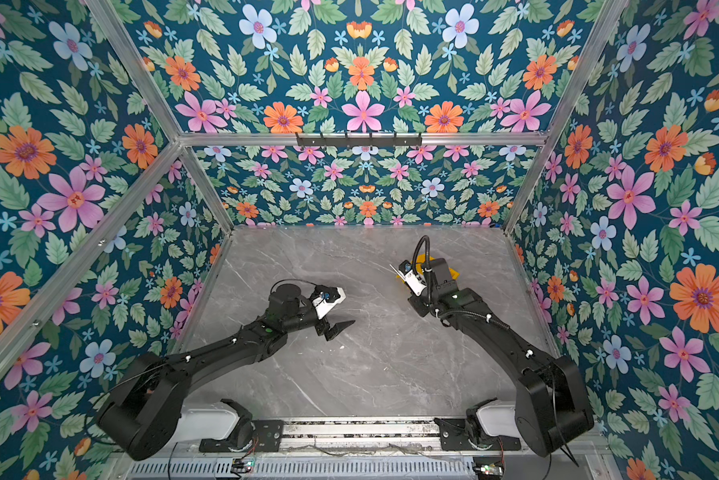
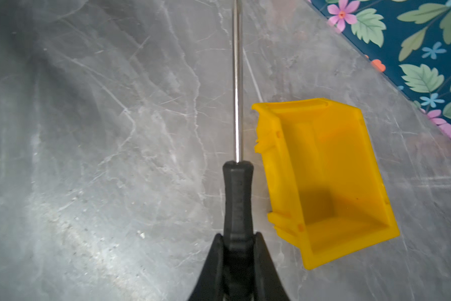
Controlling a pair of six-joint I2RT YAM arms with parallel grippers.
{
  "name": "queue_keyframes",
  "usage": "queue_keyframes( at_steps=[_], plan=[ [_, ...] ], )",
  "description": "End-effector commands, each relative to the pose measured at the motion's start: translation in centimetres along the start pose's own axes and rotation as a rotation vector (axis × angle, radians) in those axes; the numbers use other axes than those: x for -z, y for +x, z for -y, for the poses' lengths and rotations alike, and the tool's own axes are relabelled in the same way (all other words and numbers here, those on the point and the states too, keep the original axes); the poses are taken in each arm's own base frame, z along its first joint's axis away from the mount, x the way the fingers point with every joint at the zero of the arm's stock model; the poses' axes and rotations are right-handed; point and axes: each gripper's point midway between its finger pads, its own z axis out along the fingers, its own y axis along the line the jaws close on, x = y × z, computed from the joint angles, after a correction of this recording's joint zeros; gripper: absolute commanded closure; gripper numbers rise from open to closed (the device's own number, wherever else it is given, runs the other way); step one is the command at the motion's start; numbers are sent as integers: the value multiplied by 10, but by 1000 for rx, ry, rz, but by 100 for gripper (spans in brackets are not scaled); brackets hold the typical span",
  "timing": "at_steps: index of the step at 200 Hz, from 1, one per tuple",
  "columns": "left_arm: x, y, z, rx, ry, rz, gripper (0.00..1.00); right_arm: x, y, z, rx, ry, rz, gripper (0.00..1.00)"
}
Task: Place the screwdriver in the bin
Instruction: 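Lift the screwdriver with the right gripper and carry it over the yellow bin, then lower the screwdriver into the yellow bin and open the right gripper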
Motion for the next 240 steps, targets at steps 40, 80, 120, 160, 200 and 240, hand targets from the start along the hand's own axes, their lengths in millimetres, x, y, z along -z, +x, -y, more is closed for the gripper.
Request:
queue_keyframes(
  at_steps=[40, 80, 120, 160, 200, 240],
  plan=[
    [-45, -37, -11, 9, -15, 85, 0, -26, -10, 62, 21, 62, 28, 97],
    [-63, -43, 1, 15, 12, 112, 0, -55, 0, 77, 56, 58, -56, 97],
    [-64, -41, 9, 11, 19, 114, 0, -83, 16, 78, 50, 30, -161, 97],
    [-59, -37, 11, 10, 9, 107, 0, -88, 22, 80, 65, 31, -194, 97],
    [-58, -36, 12, 6, 8, 107, 0, -83, 28, 88, 89, 55, -234, 97],
    [-59, -36, 13, 2, 9, 115, 0, -75, 30, 90, 67, 66, -265, 97]
  ],
)
